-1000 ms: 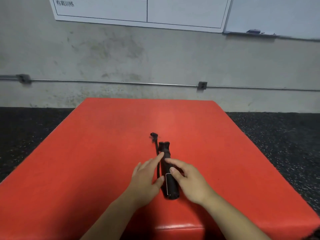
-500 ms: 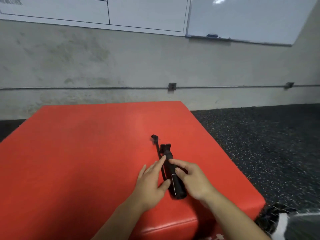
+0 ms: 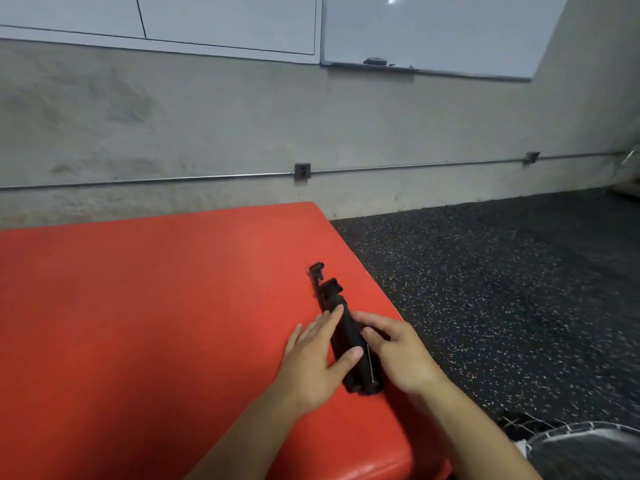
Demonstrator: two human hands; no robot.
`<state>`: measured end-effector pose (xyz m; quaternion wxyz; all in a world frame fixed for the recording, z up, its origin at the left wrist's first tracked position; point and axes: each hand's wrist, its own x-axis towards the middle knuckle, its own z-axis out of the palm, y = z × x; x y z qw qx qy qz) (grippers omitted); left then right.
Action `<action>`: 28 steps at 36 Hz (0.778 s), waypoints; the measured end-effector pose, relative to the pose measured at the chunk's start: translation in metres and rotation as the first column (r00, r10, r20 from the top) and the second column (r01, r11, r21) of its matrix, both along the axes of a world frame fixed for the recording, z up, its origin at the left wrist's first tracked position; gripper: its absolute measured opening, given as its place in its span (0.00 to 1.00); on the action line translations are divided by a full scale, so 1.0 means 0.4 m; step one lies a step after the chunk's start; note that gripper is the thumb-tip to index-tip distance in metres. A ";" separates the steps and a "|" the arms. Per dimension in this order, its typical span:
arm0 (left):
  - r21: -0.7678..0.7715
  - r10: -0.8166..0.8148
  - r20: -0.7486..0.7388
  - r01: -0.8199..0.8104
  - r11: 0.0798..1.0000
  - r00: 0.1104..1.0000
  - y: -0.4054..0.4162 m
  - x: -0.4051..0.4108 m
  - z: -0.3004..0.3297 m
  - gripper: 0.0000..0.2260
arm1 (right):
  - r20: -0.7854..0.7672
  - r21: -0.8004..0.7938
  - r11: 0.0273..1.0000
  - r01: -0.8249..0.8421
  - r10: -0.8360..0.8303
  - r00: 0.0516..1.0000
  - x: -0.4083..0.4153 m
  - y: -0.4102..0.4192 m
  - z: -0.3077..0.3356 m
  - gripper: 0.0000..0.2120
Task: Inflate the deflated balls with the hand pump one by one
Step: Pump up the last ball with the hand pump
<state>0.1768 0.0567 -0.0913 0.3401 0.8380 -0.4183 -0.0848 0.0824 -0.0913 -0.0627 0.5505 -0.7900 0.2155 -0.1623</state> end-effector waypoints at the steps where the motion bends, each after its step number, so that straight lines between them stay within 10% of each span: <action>1: 0.005 0.000 0.003 0.000 1.000 1.000 -0.015 0.003 -0.001 0.44 | 0.007 0.015 1.000 0.015 -0.016 1.000 0.002 -0.012 0.002 0.22; 28: 0.009 0.009 0.003 -0.009 1.000 1.000 -0.124 0.034 0.007 0.39 | 0.032 -0.023 0.995 0.100 -0.099 0.995 0.017 -0.115 -0.006 0.21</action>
